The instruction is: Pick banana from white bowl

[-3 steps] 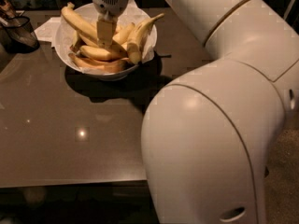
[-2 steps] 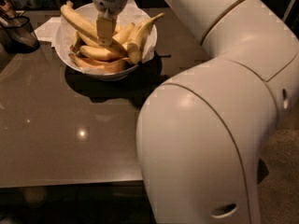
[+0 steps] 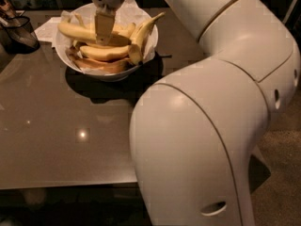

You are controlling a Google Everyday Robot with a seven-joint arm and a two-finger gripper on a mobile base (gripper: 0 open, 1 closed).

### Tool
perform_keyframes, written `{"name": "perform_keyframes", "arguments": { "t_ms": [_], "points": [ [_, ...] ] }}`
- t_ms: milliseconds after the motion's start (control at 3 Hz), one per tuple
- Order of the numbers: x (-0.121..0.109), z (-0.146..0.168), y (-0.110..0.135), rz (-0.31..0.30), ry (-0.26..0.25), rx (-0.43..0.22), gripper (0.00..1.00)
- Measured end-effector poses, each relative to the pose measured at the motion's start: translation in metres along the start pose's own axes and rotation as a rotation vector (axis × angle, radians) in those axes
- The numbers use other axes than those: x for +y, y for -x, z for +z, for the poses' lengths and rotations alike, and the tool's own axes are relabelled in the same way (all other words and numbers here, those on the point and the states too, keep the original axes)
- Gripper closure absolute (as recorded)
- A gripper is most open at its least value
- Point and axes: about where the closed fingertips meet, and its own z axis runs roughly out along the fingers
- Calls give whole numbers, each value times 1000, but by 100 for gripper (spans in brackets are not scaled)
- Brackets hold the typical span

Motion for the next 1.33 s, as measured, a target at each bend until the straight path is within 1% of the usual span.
{"name": "perform_keyframes", "arguments": {
  "t_ms": [667,1333],
  "points": [
    [7,-30,9,-23,-35,-16,100],
    [9,-34,13,-31,-35,-29,100]
  ]
}}
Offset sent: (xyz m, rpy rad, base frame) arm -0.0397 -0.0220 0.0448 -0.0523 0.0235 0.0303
